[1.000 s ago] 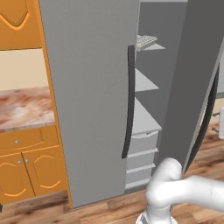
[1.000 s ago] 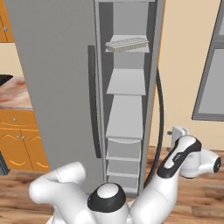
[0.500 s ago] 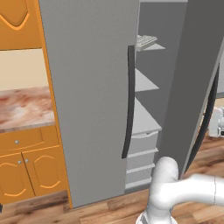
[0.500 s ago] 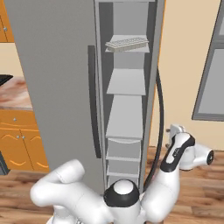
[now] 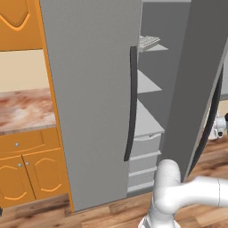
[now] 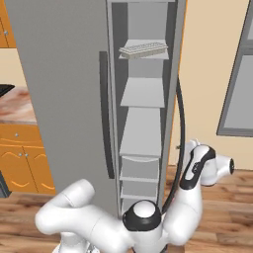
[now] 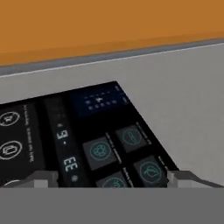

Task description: The ice cube tray has been filled with water. Take the tray and place it in the freezer to make ice. Close the freezer door after placing the tray.

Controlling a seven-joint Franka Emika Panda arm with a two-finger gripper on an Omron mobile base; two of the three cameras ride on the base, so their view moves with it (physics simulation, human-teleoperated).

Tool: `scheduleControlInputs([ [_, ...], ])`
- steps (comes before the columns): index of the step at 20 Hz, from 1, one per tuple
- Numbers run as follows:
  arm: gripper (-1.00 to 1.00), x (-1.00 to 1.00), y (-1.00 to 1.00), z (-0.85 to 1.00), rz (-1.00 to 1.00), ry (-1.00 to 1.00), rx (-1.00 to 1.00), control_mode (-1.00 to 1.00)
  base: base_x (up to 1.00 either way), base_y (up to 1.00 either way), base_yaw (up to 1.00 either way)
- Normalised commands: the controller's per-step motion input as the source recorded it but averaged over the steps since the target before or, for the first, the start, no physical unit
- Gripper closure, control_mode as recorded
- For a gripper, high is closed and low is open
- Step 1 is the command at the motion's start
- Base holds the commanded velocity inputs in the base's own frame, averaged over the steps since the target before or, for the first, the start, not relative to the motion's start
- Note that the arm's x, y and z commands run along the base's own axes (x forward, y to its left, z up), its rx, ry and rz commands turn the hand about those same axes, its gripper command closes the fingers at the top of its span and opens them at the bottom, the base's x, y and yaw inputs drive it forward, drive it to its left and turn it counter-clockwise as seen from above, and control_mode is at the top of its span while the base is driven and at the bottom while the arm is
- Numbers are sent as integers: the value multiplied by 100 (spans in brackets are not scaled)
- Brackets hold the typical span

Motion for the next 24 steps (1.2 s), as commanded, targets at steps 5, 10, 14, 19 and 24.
scheduleControlInputs([
  [5,-100,-19,100,-35,18,2,0,-100,0,0,0],
  [10,-100,-12,100,-30,17,0,0,-100,0,0,0],
  [14,-100,0,100,-12,12,0,0,-100,0,0,0],
  [19,-100,33,67,0,1,-1,0,-100,0,0,0],
  [24,-100,51,48,0,-3,-3,0,-100,0,0,0],
])
